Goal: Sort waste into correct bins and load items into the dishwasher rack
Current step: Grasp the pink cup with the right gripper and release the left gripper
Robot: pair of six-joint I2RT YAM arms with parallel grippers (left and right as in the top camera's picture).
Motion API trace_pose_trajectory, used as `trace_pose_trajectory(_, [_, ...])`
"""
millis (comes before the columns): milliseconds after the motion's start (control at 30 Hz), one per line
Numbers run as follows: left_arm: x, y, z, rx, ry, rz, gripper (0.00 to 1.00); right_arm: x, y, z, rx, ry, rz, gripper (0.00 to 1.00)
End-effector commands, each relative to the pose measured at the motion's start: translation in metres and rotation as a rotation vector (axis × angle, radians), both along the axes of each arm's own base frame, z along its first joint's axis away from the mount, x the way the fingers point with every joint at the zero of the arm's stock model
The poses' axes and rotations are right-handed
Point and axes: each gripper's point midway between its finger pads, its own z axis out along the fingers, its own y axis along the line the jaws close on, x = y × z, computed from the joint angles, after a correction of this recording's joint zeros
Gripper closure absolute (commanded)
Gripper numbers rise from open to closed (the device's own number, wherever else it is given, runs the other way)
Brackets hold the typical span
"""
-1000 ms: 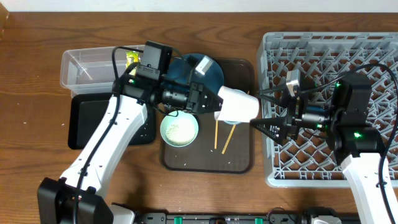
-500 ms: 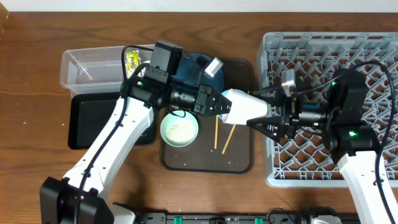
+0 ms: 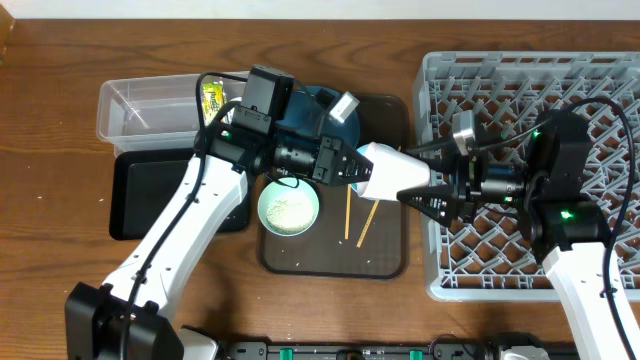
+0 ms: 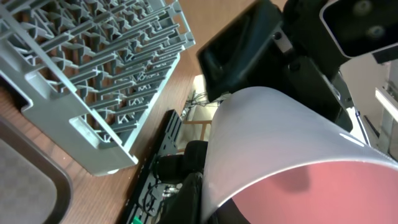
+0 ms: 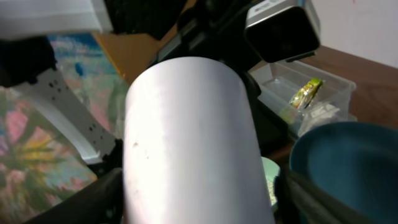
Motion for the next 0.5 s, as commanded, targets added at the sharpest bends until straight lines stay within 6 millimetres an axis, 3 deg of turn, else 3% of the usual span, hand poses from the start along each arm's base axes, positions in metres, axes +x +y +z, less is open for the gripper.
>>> trace_pose_trajectory(0, [-0.0055, -0.0028, 0.0058, -0.030, 0.014, -0.029, 0.94, 0.0027, 0.0039, 0.0028, -0.013, -0.011, -0.007, 0.15])
trace_pose_trajectory(467, [0.0005, -0.0053, 0.0115, -0.044, 0.009, -0.017, 0.94, 0.0026, 0.0044, 0.0024, -0.015, -0.012, -0.007, 0.28])
